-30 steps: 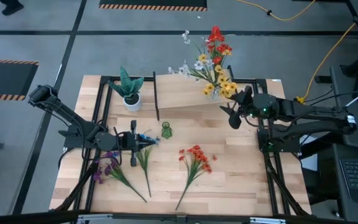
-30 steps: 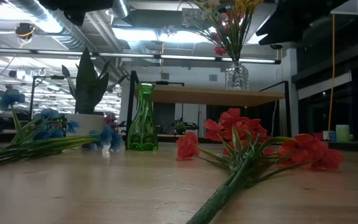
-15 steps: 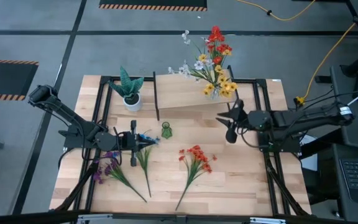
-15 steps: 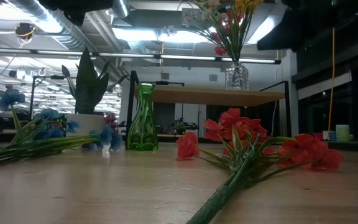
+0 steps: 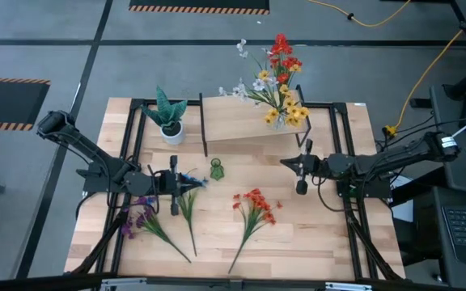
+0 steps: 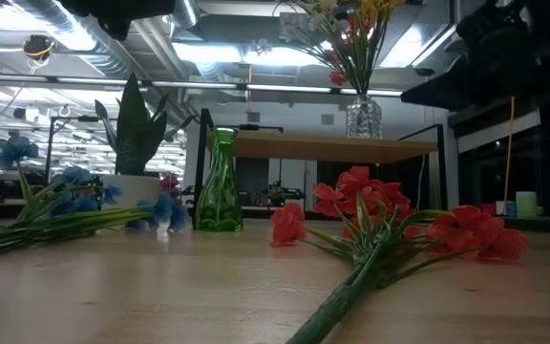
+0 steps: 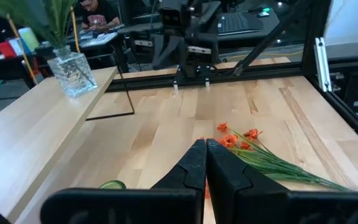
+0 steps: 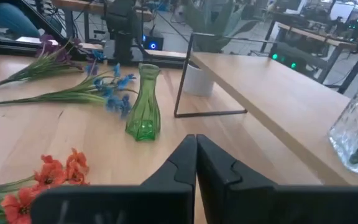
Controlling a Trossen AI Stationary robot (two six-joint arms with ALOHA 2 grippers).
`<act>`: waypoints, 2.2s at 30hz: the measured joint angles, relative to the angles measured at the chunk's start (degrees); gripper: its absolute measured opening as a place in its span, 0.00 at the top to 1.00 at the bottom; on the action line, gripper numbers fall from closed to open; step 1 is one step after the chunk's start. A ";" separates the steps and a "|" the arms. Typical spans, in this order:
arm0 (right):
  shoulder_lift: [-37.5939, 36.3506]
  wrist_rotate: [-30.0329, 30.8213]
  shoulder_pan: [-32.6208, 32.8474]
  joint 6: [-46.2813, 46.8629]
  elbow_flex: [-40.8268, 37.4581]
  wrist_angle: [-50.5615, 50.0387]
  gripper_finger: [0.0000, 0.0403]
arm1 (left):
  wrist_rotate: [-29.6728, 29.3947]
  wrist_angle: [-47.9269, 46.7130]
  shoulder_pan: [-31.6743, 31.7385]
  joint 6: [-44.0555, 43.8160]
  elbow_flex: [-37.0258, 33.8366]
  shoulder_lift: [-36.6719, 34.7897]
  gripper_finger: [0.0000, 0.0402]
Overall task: Pick and place flowers into a vace then onto a shelf
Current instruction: Put the blue flowers into the green transparent vase
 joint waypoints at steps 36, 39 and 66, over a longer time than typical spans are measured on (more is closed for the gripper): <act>0.00 -6.14 0.02 -0.17 -0.41 -6.29 0.96 | 7.98 -57.58 -2.95 -56.68 40.54 29.69 1.00; 0.00 -6.13 0.02 -0.22 -0.41 -6.32 0.96 | 12.92 -66.45 -2.92 -66.21 46.35 32.84 0.99; 0.02 -6.14 0.02 -2.97 -0.39 -7.70 0.96 | 22.25 -76.57 -7.83 -103.02 51.87 50.00 0.71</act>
